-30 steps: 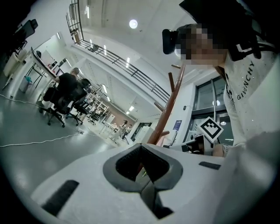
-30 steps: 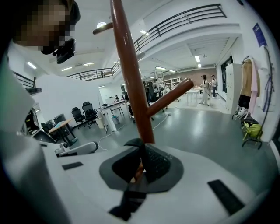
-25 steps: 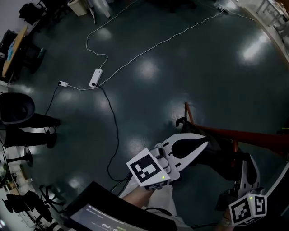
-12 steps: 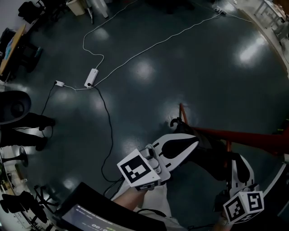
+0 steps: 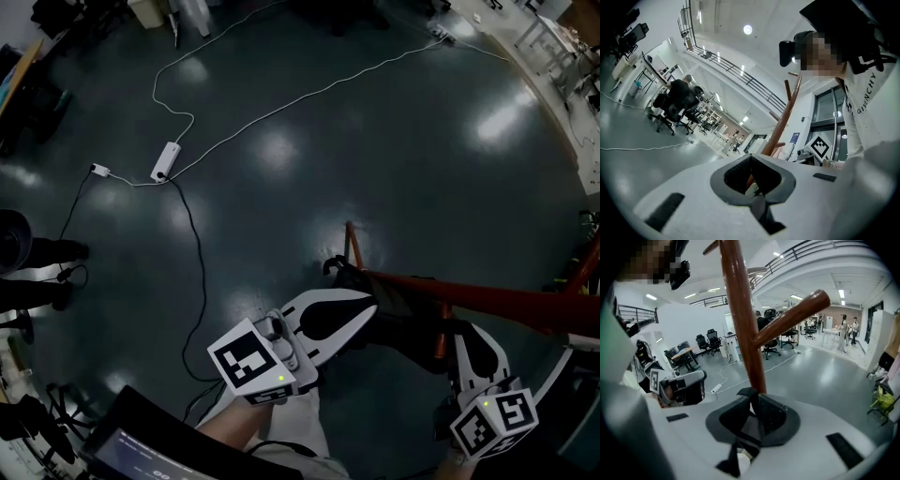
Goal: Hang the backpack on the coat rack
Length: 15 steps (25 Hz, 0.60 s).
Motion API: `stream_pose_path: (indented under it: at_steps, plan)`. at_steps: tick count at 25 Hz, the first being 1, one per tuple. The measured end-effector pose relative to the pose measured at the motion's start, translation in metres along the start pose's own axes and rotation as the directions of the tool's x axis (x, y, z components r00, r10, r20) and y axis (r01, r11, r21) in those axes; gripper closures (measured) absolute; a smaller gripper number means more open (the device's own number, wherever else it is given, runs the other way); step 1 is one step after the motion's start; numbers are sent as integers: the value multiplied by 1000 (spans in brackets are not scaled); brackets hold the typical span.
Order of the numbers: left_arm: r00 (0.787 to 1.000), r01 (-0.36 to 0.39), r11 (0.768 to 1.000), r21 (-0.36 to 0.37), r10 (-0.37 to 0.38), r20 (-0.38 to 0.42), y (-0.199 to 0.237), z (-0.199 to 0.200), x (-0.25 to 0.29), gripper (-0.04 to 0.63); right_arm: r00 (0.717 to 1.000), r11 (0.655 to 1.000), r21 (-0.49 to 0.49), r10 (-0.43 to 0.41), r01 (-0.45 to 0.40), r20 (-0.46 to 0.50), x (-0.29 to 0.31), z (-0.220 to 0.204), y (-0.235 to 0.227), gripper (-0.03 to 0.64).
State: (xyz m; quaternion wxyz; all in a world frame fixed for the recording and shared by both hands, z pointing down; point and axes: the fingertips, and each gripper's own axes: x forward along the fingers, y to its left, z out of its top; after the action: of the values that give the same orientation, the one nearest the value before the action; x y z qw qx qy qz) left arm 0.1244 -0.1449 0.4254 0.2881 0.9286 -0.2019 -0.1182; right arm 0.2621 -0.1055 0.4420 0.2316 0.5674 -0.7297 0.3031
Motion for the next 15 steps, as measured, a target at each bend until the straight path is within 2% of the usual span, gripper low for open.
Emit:
stream_pose_path:
  at_steps: [2,5,7,10,12,15]
  plan:
    - [1000,-7,1000,6,7,-2,3,-2,-2,586,999,999,14,31,-31,-8,1,-1,-2,581]
    - [1000,-9,1000,-4,9,-1,1,0,-2,586,1000,996,-89,16,-18,-27,1,-1,-2,578]
    - [1000,-11,1000,-8,11,0,1,0,-5,586,1000,991,-129,23,-21,13,0,11,3,578]
    - [1000,-6,1000,-5,6,18,4,-2,-8,586,991,992,-100,90,-81,94,-3,39,9,578]
    - [1000,-1,1000,-4,1,28,3,-4,-9,586,992,990,-118,92,-82,81,-6,37,7,580]
    - [1000,4,1000,-3,-4,1,-3,-7,-8,586,993,990,-97,103,-98,52,-14,24,9,580]
